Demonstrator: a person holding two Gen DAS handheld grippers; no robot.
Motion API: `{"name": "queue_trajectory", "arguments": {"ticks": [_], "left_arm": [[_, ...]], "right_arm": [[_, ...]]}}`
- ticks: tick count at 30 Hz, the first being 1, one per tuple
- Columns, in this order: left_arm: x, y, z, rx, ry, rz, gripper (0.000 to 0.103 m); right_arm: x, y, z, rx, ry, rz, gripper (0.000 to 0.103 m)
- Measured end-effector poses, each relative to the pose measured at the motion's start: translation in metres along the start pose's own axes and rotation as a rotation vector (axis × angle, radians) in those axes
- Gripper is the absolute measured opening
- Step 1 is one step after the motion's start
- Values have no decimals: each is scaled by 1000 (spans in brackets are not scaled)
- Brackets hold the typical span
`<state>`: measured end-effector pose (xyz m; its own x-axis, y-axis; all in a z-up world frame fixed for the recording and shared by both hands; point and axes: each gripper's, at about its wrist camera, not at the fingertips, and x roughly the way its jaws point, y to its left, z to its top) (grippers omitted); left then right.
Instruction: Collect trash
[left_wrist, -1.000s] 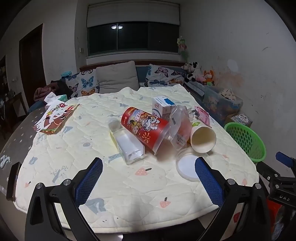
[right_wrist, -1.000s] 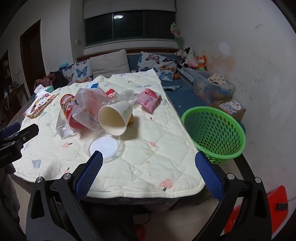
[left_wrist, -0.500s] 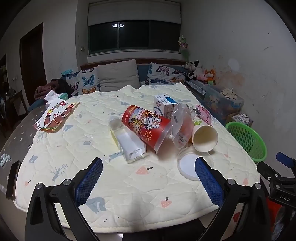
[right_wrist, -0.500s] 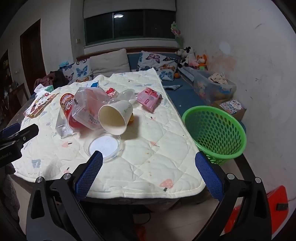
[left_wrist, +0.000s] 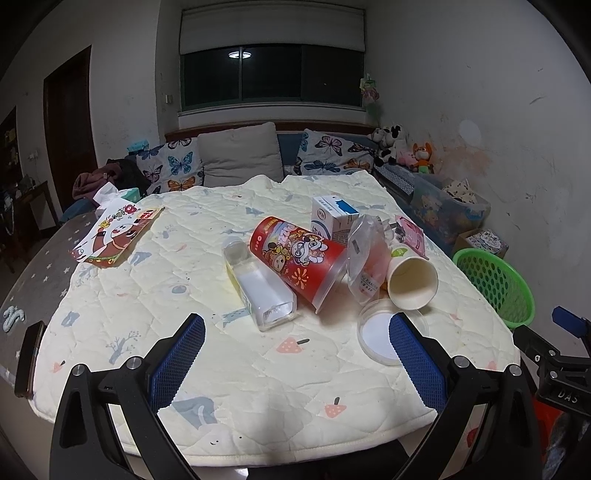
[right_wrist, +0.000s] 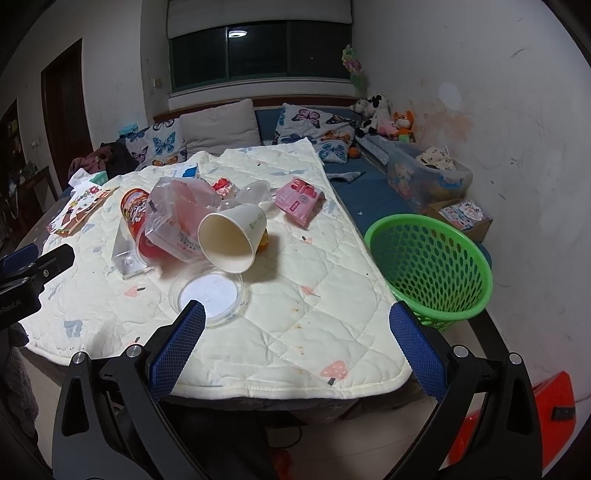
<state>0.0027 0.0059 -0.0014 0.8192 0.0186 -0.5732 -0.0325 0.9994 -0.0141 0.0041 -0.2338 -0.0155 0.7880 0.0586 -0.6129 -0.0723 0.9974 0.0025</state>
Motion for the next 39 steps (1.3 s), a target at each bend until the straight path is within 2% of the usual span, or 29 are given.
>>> {"name": "queue_trajectory", "arguments": {"ticks": [39], "left_arm": [[4, 5, 6, -10, 1, 15, 97]], "right_arm": [[6, 6, 2, -9, 7, 13, 99]]}}
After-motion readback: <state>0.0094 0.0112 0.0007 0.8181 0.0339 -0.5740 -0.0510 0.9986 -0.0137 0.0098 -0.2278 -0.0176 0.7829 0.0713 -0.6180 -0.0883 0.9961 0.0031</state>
